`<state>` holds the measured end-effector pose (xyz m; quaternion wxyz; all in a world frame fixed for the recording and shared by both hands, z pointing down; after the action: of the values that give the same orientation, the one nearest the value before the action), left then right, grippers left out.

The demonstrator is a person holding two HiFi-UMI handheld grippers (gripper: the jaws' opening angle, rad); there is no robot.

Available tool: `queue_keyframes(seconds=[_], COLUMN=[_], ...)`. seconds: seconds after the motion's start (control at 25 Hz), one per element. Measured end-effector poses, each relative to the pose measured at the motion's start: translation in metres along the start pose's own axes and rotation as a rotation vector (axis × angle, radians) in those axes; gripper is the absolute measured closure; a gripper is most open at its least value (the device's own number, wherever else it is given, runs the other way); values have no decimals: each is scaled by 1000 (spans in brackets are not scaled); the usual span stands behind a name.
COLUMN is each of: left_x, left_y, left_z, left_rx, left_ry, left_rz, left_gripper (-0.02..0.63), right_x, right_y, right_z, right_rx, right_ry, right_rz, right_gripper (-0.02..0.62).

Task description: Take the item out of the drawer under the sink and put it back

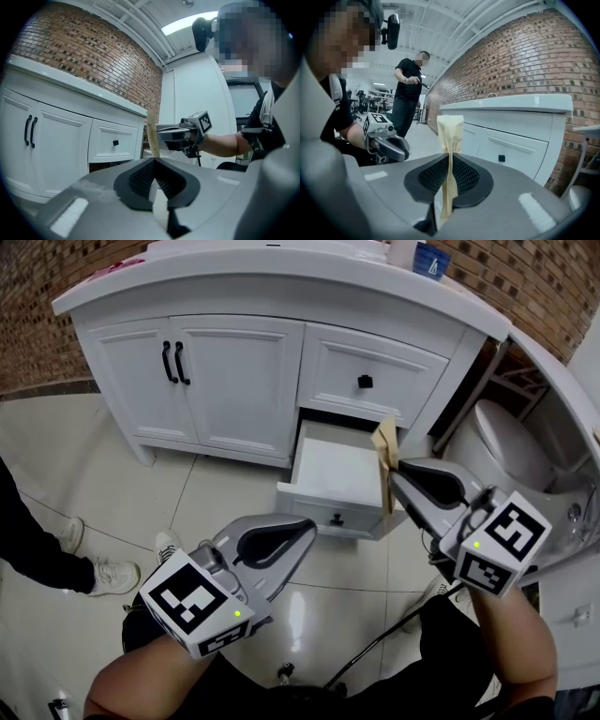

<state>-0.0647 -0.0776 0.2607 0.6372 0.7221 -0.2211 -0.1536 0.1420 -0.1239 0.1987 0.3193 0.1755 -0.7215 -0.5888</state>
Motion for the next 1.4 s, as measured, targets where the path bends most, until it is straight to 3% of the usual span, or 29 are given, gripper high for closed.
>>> queue_keyframes(seconds=[0.32, 0.6, 0.88, 1.4], left_x=[0, 4, 6, 13], left_y=[-1, 0, 4, 4], left_z=[4, 6, 9, 9], left_rx=[-18, -26, -41, -64], left_ry=[-3, 6, 2, 27], left_rz=[-14, -9, -5, -12], left_gripper=[601, 601, 601, 601], right_x=[41, 89, 135, 204], right_y=[-12, 24, 70, 138], right_z=[-38, -89, -131, -159], right_rx=[-91, -145, -166, -187], right_ry=[50, 140, 170, 138], right_rz=[21, 136, 337, 706], right_gripper=[565, 566, 565, 563])
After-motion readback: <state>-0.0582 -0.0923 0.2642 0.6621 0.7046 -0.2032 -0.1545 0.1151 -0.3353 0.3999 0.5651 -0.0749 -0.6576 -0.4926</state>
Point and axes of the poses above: the fingertips, and each gripper's own axes: x forward along the fingers, z to its left, y out of its underside, the point moved 8 cm from there along -x, backward along the fingers, and after that the axes turned 15 degrees about x, right-handed, at the moved point
